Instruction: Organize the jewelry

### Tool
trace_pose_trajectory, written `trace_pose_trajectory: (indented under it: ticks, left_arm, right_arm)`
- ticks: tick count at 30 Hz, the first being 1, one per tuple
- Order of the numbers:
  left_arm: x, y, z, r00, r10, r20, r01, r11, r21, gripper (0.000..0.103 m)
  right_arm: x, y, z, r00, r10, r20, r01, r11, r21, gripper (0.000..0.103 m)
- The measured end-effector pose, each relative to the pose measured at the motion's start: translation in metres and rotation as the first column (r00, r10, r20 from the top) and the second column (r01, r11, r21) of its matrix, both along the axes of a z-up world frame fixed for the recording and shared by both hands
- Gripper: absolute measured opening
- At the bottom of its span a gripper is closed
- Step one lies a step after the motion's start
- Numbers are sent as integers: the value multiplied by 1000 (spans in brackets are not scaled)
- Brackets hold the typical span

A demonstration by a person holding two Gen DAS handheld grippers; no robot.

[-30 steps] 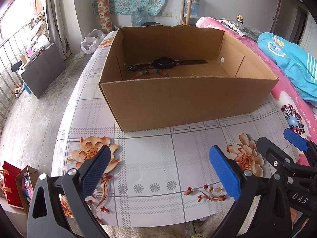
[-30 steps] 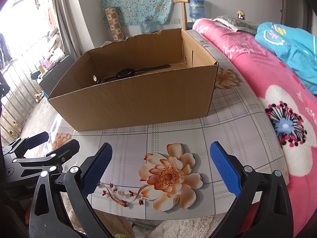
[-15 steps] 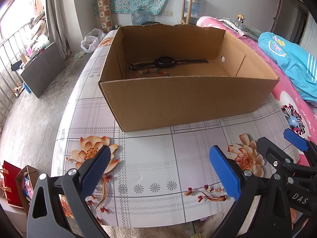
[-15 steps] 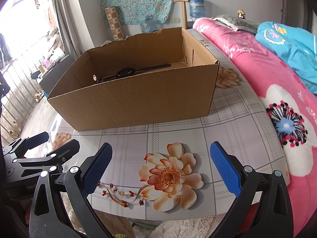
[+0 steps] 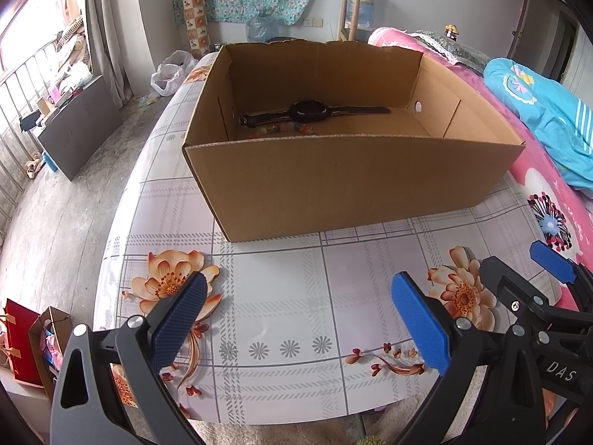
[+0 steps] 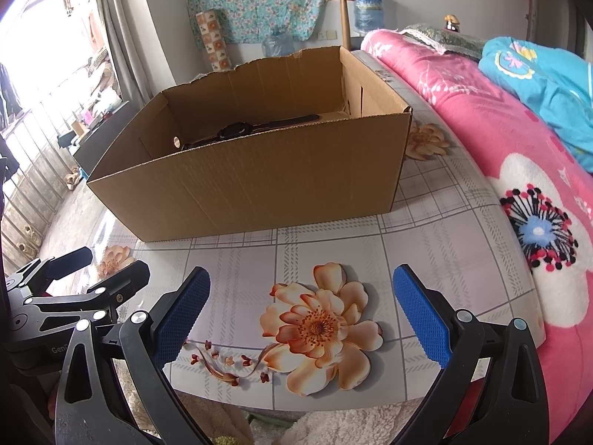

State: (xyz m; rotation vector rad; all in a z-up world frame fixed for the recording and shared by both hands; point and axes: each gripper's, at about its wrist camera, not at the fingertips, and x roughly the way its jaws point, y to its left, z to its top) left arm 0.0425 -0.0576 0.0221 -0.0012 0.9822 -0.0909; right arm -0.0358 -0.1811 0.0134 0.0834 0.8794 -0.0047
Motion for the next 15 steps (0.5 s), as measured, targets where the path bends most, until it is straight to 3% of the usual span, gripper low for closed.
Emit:
trace_pose_trajectory:
  ticks: [15]
  left_arm:
    - [3, -1, 0, 1000, -3, -20, 3, 1000, -3, 97]
  right_arm:
    - [1, -4, -3, 1000, 0, -12, 0, 1000, 9, 95]
